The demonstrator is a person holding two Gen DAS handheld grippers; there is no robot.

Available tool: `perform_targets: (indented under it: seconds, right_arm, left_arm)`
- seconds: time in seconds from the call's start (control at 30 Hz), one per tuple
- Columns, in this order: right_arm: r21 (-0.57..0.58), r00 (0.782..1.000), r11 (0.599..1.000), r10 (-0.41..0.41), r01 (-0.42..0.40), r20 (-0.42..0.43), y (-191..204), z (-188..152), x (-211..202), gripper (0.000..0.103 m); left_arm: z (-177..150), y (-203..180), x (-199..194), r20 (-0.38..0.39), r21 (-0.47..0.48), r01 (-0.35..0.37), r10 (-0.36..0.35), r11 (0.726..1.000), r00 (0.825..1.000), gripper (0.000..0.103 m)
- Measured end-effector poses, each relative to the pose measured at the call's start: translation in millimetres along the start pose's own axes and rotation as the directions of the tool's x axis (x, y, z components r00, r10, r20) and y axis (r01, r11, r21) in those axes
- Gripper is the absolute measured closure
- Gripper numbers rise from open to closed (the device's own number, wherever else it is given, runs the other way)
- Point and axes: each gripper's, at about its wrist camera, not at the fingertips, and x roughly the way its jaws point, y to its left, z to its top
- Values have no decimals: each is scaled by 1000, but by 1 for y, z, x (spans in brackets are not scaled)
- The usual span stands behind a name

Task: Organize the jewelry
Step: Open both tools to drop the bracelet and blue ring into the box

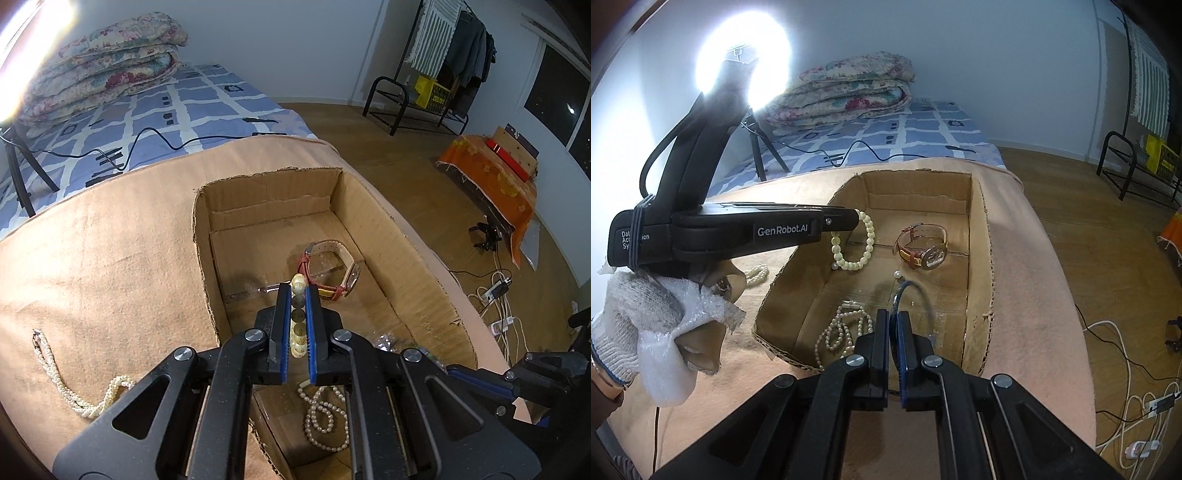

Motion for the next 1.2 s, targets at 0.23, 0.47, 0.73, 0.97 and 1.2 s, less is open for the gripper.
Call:
perform_targets:
  seconds: [0.23,0.47,0.73,0.97,1.2]
  right_arm:
    - [-3,1000,1000,0,0,-4,0,1,2,102]
    - [-10,1000,1000,2,-2,-5,2,1,3,102]
    - [-8,1000,1000,3,-3,-7,2,2,3,101]
    - [-5,1000,1000,7,-7,-1,2,1,2,86]
    - [-15,1000,1000,-7,7,11,6,0,-2,72]
  left_arm:
    - [0,1,2,-6,-1,-1,1,1000,1000,98]
    - [-3,2,5,-19,2,-2,2,1000,1000,98]
    - [-4,3,6,-21,6,-3,3,1000,1000,98]
    - [-4,3,5,-22,7,7,-7,1000,1000,98]
    - [-2,2,1,-11,5,12,-12,1000,1000,68]
